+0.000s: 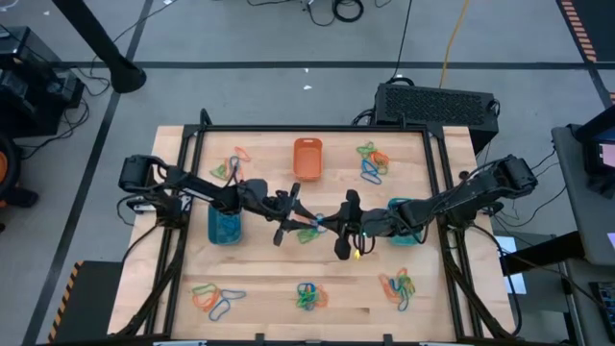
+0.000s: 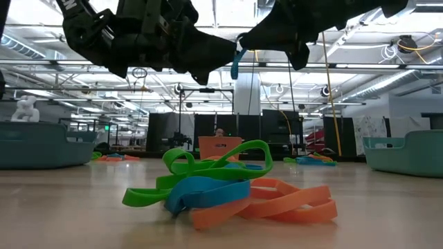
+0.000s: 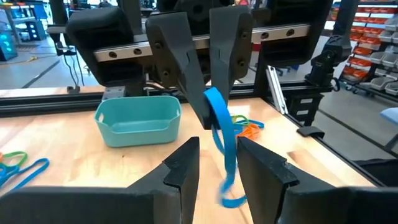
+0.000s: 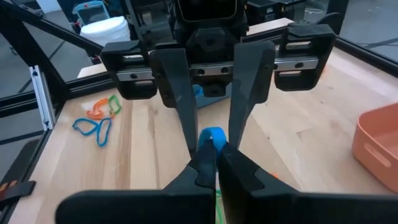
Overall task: Sort rubber bands into baskets
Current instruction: Put the blue rubber band into the blue bin
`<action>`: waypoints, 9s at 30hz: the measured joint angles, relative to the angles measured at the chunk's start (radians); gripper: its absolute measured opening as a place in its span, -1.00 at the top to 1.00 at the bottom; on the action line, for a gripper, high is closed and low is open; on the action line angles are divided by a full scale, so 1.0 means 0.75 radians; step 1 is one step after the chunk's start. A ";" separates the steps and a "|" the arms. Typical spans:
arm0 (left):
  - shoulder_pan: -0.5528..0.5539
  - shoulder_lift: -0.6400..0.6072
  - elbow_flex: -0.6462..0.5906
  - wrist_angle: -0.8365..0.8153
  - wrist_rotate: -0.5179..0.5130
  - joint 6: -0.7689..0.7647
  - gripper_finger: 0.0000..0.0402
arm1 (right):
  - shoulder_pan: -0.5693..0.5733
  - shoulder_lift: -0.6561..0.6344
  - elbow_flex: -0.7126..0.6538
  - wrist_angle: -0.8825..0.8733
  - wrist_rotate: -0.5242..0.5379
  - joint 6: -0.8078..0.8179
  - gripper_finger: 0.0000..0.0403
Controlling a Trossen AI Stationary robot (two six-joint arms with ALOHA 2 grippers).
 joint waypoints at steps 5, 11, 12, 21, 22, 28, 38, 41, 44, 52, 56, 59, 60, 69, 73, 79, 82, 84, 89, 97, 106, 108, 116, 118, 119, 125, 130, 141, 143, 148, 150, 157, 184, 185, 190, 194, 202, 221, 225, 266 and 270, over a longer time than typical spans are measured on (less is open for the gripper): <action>0.000 0.000 0.000 -0.020 -0.001 -0.001 0.54 | 0.001 0.000 0.000 0.000 0.000 0.003 1.00; 0.001 0.000 0.000 -0.032 -0.039 -0.001 0.89 | 0.001 0.000 0.000 0.000 0.000 0.004 0.94; 0.001 0.000 0.000 -0.032 -0.040 -0.001 0.94 | 0.001 0.000 0.000 0.000 0.001 0.004 0.92; 0.001 0.000 0.000 -0.033 -0.040 -0.004 0.98 | -0.007 0.000 0.000 -0.002 0.001 -0.004 0.65; 0.001 0.000 0.000 -0.035 -0.040 -0.004 0.98 | -0.010 0.000 0.000 -0.002 0.001 -0.017 0.60; 0.027 -0.097 -0.001 -0.188 -0.044 -0.067 0.99 | -0.032 -0.003 0.000 -0.001 0.001 -0.154 0.27; 0.045 -0.567 -0.001 -1.097 -0.229 -0.163 0.99 | -0.070 -0.009 0.000 -0.003 0.001 -0.358 -0.07; 0.043 -0.712 -0.001 -1.484 -0.307 -0.317 0.99 | -0.069 -0.009 0.000 -0.008 0.001 -0.408 -0.10; 0.037 -0.825 -0.001 -1.841 -0.381 -0.505 0.99 | -0.069 -0.009 0.000 -0.024 0.001 -0.449 -0.11; -0.003 -0.927 -0.001 -2.501 -0.528 -1.011 0.99 | -0.070 -0.009 0.000 -0.146 0.001 -0.480 -0.10; -0.003 -0.902 -0.001 -2.595 -0.535 -1.107 0.99 | -0.070 -0.009 0.000 -0.159 0.001 -0.485 -0.10; -0.003 -0.884 -0.001 -2.598 -0.533 -1.116 0.99 | -0.070 -0.009 0.000 -0.161 0.001 -0.497 -0.10; -0.003 -0.879 -0.001 -2.599 -0.533 -1.116 0.99 | -0.070 -0.009 0.000 -0.163 0.001 -0.499 -0.10; -0.003 -0.847 -0.001 -2.617 -0.496 -1.112 0.84 | -0.070 -0.009 0.000 -0.161 0.001 -0.504 -0.10; -0.003 -0.847 -0.001 -2.617 -0.490 -1.082 0.78 | -0.070 -0.009 0.000 -0.161 0.001 -0.509 -0.10; -0.003 -0.847 -0.001 -2.619 -0.476 -1.069 0.65 | -0.069 -0.017 0.000 -0.173 0.011 -0.558 -0.10; -0.003 -0.847 0.001 -2.623 -0.476 -1.068 0.61 | -0.094 -0.051 -0.001 -0.206 0.007 -0.554 -0.10; -0.009 -0.849 0.015 -2.611 -0.476 -1.042 0.61 | -0.127 -0.086 -0.001 -0.297 0.008 -0.541 -0.10; -0.064 -0.886 0.027 -2.438 -0.638 -0.873 0.60 | -0.304 -0.182 -0.001 -0.552 -0.015 -0.474 -0.10; -0.104 -0.913 -0.040 -1.618 -0.775 -0.253 0.60 | -0.703 -0.173 -0.001 -0.920 -0.143 -0.278 -0.10; -0.019 -0.909 -0.169 -0.917 -0.596 0.038 0.60 | -0.894 -0.007 -0.002 -1.033 -0.184 -0.132 -0.10; -0.009 -0.908 -0.217 -0.822 -0.513 0.036 0.60 | -0.908 0.031 -0.002 -1.073 -0.209 -0.126 -0.10; -0.007 -0.908 -0.369 -0.636 -0.446 -0.032 0.60 | -0.955 0.089 -0.012 -1.148 -0.213 -0.094 -0.10; -0.001 -0.913 -0.375 -0.606 -0.442 -0.032 0.60 | -0.976 0.088 -0.025 -1.140 -0.244 -0.084 -0.10; -0.001 -0.914 -0.375 -0.588 -0.438 -0.030 0.60 | -0.984 0.088 -0.038 -1.138 -0.266 -0.078 -0.10; 0.000 -0.914 -0.375 -0.584 -0.385 -0.001 0.60 | -1.005 0.087 -0.124 -1.079 -0.287 -0.053 -0.10; 0.000 -0.914 -0.375 -0.594 -0.376 0.002 0.60 | -1.016 0.081 -0.166 -1.002 -0.333 -0.051 -0.10; 0.000 -0.914 -0.375 -0.593 -0.376 0.000 0.60 | -1.093 0.084 -0.170 -0.988 -0.426 0.014 0.10; 0.000 -0.914 -0.375 -0.593 -0.376 0.000 0.60 | -1.100 0.085 -0.170 -0.988 -0.429 0.015 0.20; 0.000 -0.914 -0.375 -0.593 -0.376 -0.004 0.60 | -1.106 0.086 -0.171 -0.986 -0.423 0.016 0.53; 0.000 -0.914 -0.375 -0.595 -0.375 -0.003 0.60 | -1.106 0.086 -0.171 -0.986 -0.422 0.016 0.68; 0.000 -0.909 -0.375 -0.615 -0.375 0.002 0.60 | -1.105 0.050 -0.172 -0.991 -0.453 -0.020 0.97; 0.136 -0.485 -0.360 -0.128 -0.465 -0.710 0.60 | -0.681 -0.290 -0.128 -0.408 -0.810 -0.188 1.00; 0.152 -0.456 -0.360 -0.113 -0.464 -0.765 0.60 | -0.654 -0.287 -0.127 -0.389 -0.791 -0.190 1.00; 0.189 -0.297 -0.360 0.095 -0.378 -0.925 0.60 | -0.560 -0.267 -0.127 -0.328 -0.753 -0.181 1.00; 0.194 -0.176 -0.360 0.332 -0.277 -0.986 0.60 | -0.506 -0.242 -0.127 -0.300 -0.736 -0.145 1.00; 0.186 0.025 -0.254 0.431 -0.189 -1.084 0.60 | -0.437 -0.205 -0.127 -0.220 -0.685 -0.121 1.00; 0.151 0.140 -0.134 0.436 -0.105 -1.105 0.60 | -0.414 -0.206 -0.127 -0.293 -0.683 -0.085 1.00; 0.151 0.140 -0.134 0.435 -0.105 -1.104 0.60 | -0.414 -0.206 -0.127 -0.290 -0.679 -0.092 1.00; 0.152 0.139 -0.136 0.386 -0.116 -0.961 0.99 | -0.426 -0.207 -0.127 -0.222 -0.615 -0.235 0.84; 0.175 0.106 -0.136 0.390 0.029 -0.966 0.99 | -0.426 -0.207 -0.127 -0.209 -0.615 -0.283 0.61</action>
